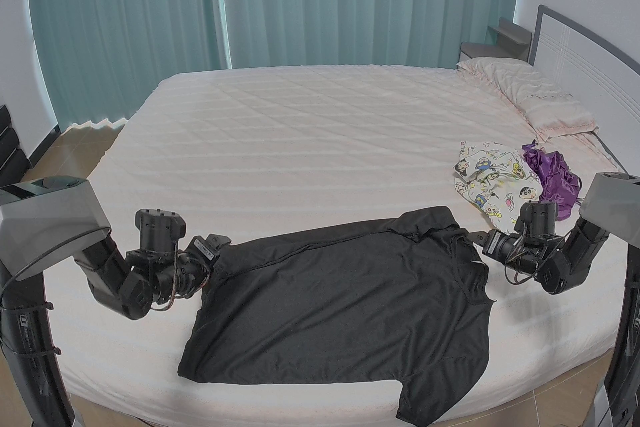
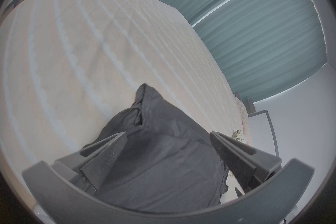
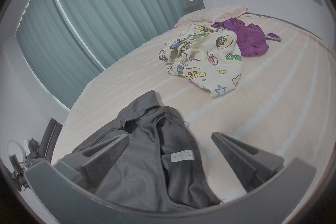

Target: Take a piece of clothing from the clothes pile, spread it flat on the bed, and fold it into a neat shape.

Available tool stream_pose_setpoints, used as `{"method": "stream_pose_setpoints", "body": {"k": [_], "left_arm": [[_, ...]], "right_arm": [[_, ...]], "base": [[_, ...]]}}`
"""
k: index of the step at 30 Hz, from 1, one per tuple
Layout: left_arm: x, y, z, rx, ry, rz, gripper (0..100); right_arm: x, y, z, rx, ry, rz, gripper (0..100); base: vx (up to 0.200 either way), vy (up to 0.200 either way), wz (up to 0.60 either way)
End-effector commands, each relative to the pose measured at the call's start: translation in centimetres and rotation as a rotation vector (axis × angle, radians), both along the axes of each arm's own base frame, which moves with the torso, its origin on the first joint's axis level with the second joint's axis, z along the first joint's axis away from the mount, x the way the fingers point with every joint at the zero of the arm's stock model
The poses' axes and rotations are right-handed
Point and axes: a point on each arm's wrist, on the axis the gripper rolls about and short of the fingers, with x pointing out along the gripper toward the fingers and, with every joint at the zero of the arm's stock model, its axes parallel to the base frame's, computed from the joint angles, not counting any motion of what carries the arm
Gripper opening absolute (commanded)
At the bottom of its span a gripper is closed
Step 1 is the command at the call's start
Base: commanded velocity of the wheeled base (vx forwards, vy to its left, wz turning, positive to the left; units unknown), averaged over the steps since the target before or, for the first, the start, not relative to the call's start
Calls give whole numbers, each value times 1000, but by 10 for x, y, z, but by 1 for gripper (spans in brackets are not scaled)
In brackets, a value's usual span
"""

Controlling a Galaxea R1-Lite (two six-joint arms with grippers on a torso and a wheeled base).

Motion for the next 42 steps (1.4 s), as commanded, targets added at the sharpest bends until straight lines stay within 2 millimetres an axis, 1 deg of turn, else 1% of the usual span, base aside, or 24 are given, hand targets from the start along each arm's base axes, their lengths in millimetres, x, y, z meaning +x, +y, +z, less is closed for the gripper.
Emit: {"method": "stream_pose_setpoints", "body": {"k": [1, 4, 10, 17, 19, 22, 23, 25, 29, 31, 32, 33, 34, 36, 37, 38, 39, 41, 42], "left_arm": [[41, -5, -25, 28, 58, -5, 100], [45, -9, -30, 34, 58, -9, 100], [43, -11, -35, 96, 73, -42, 100], [43, -16, -41, 114, 80, -46, 100], [49, -20, -43, 150, 62, -53, 100], [61, -22, -51, 190, 48, -31, 100], [62, -22, -51, 192, 49, -29, 0], [69, -24, -48, 198, 46, -16, 0], [71, -24, -46, 198, 43, -13, 0], [74, -19, -33, 183, 11, 9, 0], [74, -18, -31, 181, 7, 12, 0], [79, -12, -20, 164, -21, 38, 0], [81, -9, -15, 154, -36, 52, 0], [90, -1, -1, 124, -81, 91, 0], [93, 3, 4, 118, -95, 104, 0], [93, 3, 4, 118, -95, 104, 0], [100, 16, 12, 112, -115, 139, 0], [105, 23, 17, 112, -120, 156, 0], [109, 31, 20, 111, -116, 172, 0]], "right_arm": [[-1, 15, 1, 36, 6, -2, 100], [-2, 15, 1, 36, 8, -2, 100], [-5, 20, 0, 45, 16, -4, 100], [-4, 24, -1, 67, 19, -9, 100], [-4, 25, -1, 69, 18, -6, 100], [-3, 26, -1, 69, 17, -3, 100], [-3, 27, -1, 69, 17, 0, 100], [-3, 29, -2, 70, 15, 2, 100], [0, 30, -1, 81, 7, 0, 100], [13, 39, 3, 132, -17, -9, 100], [13, 40, 3, 137, -15, -10, 100], [19, 49, 3, 171, 10, -15, 100], [22, 54, 3, 190, 19, -18, 100], [35, 66, 9, 253, 21, -52, 100], [39, 69, 12, 274, 21, -68, 100], [39, 69, 12, 274, 21, -68, 100], [52, 80, 20, 326, 43, -101, 100], [60, 89, 18, 352, 90, -122, 100], [65, 96, 16, 369, 120, -140, 100]], "base": [[0, 0, 0], [0, 0, 0], [0, 0, 0], [0, 0, 0], [0, 0, 0], [0, 0, 0], [0, 0, 0], [0, 0, 0], [0, 0, 0], [0, 0, 0], [0, 0, 0], [0, 0, 0], [0, 0, 0], [0, 0, 0], [0, 0, 0], [0, 0, 0], [0, 0, 0], [0, 0, 0], [0, 0, 0]]}}
